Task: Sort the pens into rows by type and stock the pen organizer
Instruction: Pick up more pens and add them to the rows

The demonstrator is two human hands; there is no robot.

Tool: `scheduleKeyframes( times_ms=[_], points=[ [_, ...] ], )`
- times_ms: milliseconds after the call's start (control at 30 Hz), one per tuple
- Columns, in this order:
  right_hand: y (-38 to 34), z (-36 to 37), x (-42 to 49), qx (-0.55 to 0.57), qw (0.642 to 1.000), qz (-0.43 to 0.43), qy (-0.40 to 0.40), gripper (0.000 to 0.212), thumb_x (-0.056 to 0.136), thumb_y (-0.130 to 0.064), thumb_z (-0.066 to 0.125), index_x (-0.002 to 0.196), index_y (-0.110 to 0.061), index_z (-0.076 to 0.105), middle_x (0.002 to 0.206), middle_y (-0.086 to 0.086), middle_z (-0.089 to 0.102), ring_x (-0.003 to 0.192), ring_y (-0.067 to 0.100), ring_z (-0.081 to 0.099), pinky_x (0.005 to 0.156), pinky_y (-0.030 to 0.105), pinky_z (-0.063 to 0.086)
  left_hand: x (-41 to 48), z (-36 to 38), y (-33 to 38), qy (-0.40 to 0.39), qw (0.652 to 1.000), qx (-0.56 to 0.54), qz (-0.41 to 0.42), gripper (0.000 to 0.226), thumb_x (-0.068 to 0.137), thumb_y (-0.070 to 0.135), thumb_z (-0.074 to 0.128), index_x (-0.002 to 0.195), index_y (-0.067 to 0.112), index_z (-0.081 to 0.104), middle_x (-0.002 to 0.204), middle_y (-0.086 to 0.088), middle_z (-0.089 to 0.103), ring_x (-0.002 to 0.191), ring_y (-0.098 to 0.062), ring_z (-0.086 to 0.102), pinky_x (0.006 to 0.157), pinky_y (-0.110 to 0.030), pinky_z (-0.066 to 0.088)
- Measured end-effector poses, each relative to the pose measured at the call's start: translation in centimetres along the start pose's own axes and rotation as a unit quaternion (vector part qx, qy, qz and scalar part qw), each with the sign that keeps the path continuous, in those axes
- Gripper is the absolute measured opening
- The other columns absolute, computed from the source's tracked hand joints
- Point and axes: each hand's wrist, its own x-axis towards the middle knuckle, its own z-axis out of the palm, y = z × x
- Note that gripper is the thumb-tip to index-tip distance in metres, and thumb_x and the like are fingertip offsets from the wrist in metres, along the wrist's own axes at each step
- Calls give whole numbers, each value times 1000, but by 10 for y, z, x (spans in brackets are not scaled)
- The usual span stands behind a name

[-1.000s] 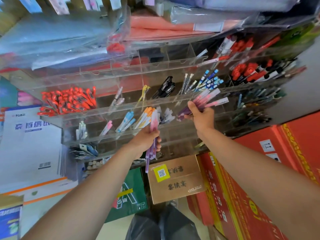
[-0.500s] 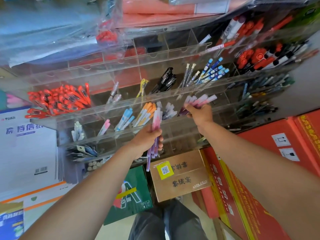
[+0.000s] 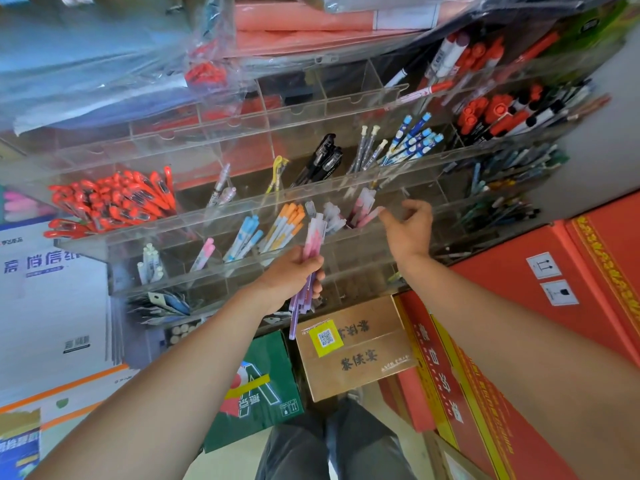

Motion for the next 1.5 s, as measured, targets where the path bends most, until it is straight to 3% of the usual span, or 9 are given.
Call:
scheduleKeyframes(
  times_ms=[100,233,367,500,800,967,1200,1433,1500],
  points=[
    [-7,-7,-21,65,994,3,-87,19,87,-23,68,95,-14,54,77,-8,53,66,3,49,64,20,40,-3,5,2,-28,1000,4,7,9,100,16,46,97,7,48,71,-4,54,56,-15,53,57,-27,51],
    [-9,-8,-42,83,941,82,-317,34,86,-37,67,105,-11,58,78,-6,55,53,6,43,44,18,30,-9,15,3,-79,997,9,-5,7,99,13,48,95,8,52,71,-4,53,54,-13,51,54,-25,50],
    [-7,-8,-45,35,890,105,-443,24,84,-29,72,89,-10,58,64,1,53,46,5,39,40,18,25,-12,23,2,-138,990,38,-16,12,99,12,49,105,14,59,71,-3,53,57,-13,50,56,-25,49],
    [0,-6,-42,54,902,125,-409,13,89,-11,62,78,-9,56,67,13,53,41,7,38,36,18,22,-14,28,4,-165,985,32,-43,10,98,11,51,103,13,58,73,-4,54,57,-13,52,55,-24,48],
    [3,-20,-28,101,924,157,-333,17,93,-5,55,76,-6,50,66,11,56,41,7,40,35,16,25,-19,13,5,-210,968,67,-119,11,94,14,58,97,10,48,72,-3,53,58,-13,48,48,-20,39],
    [-13,-39,-3,140,963,141,-184,20,91,-5,56,74,-12,48,59,5,48,39,5,39,34,16,24,-22,4,10,-116,980,80,-138,11,97,5,45,104,4,53,69,-5,47,52,-10,38,42,-18,26],
    [-44,-38,19,174,982,60,-29,20,92,-5,57,77,-15,46,67,6,53,39,5,43,36,18,33,-18,5,31,34,996,7,-88,21,103,19,38,100,7,55,65,-5,54,46,-13,51,46,-22,42],
    [-28,-7,19,65,995,13,-70,24,88,-9,62,75,-21,46,90,19,64,69,21,55,63,34,47,-9,6,23,28,994,-47,-99,8,98,8,41,97,7,48,64,-6,46,47,-13,38,40,-20,27],
    [-24,1,16,42,994,14,-104,23,88,-10,63,77,-23,47,93,19,62,66,19,55,58,30,47,-6,6,20,33,994,-38,-98,16,93,-2,34,97,4,49,68,-8,48,50,-13,40,42,-20,31]
  ],
)
